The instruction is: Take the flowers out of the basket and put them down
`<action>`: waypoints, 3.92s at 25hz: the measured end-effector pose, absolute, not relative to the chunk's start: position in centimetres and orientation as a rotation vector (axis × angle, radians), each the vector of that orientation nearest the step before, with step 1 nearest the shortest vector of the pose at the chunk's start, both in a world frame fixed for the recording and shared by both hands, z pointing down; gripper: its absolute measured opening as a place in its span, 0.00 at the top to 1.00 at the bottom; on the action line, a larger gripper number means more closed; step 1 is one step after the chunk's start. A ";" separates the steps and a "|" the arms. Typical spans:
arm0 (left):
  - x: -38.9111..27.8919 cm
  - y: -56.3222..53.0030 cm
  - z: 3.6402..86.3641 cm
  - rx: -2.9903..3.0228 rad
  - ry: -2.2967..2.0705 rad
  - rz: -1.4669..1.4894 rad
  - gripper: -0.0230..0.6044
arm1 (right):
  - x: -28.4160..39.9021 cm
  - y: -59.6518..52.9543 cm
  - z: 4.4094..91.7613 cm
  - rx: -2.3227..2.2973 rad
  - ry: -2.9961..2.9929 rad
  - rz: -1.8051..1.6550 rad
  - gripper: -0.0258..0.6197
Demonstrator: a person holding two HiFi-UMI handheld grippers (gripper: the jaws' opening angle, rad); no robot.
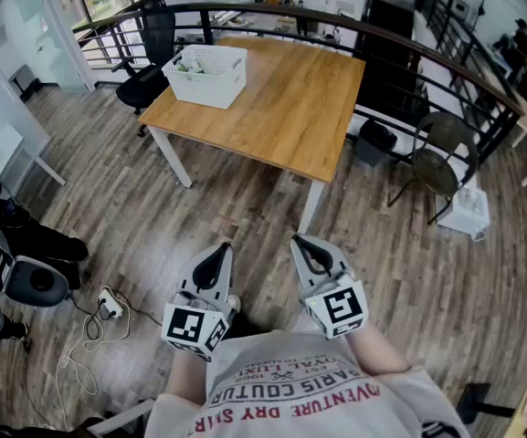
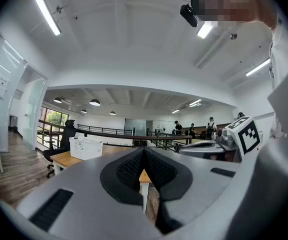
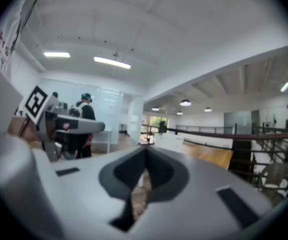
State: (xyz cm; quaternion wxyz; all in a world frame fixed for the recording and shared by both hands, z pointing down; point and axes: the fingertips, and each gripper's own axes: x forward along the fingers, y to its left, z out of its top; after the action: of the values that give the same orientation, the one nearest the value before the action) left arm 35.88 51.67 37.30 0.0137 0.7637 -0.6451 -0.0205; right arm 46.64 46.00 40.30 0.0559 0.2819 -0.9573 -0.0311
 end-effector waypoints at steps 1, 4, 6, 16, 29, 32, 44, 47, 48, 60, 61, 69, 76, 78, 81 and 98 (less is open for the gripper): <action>35.8 51.7 37.4 2.377 -2.008 -0.067 0.93 | 46.5 46.0 40.3 0.855 -2.902 -0.091 0.92; 35.4 51.6 37.4 2.374 -2.008 -0.069 0.93 | 46.1 45.9 40.3 0.852 -2.899 -0.087 0.92; 35.2 51.6 37.2 2.371 -2.008 -0.067 0.93 | 45.8 46.0 40.1 0.851 -2.903 -0.088 0.92; 33.2 51.4 38.5 2.318 -2.003 -0.060 0.93 | 44.7 45.0 41.8 0.884 -2.867 0.019 0.92; 20.7 47.2 38.8 2.315 -1.967 -0.109 0.93 | 33.1 40.6 42.9 0.924 -2.813 0.051 0.92; 16.0 45.7 38.1 2.324 -1.960 -0.107 0.93 | 28.6 38.9 42.3 0.944 -2.808 0.044 0.92; 1.7 41.1 37.3 2.326 -1.944 -0.105 0.93 | 14.9 34.1 41.6 0.959 -2.786 0.005 0.92; -0.5 40.1 38.2 2.302 -1.949 -0.106 0.93 | 12.6 32.6 42.5 0.918 -2.770 0.001 0.92; -1.2 39.6 38.7 2.290 -1.957 -0.106 0.93 | 11.8 32.0 42.9 0.905 -2.765 0.000 0.92; -9.1 25.4 40.2 2.194 -2.046 -0.097 0.93 | 3.6 16.8 44.8 0.805 -2.804 0.022 0.92; -9.9 23.5 39.9 2.194 -2.049 -0.095 0.93 | 2.9 14.9 44.6 0.803 -2.806 0.024 0.92; -13.9 9.2 37.6 2.232 -2.083 -0.112 0.93 | -1.2 0.2 42.9 0.806 -2.871 0.050 0.91; -15.6 -0.3 37.8 2.220 -2.040 -0.083 0.93 | -3.7 -8.6 42.4 0.786 -2.858 0.066 0.92; -16.3 -3.2 37.4 2.205 -2.022 -0.077 0.93 | -4.3 -11.1 41.7 0.780 -2.842 0.076 0.91; -17.0 -6.6 37.7 2.209 -1.967 -0.088 0.93 | -5.0 -13.3 41.5 0.807 -2.830 0.094 0.91; -28.0 -21.3 37.8 2.496 -1.601 -0.032 0.93 | -13.8 -24.8 43.4 1.050 -2.630 0.250 0.91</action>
State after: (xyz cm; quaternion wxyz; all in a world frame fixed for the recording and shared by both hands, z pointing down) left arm -27.97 -21.31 37.79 0.0877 0.8384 -0.5378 -0.0109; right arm -13.83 -24.81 43.44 0.1488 0.3652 -0.9148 0.0871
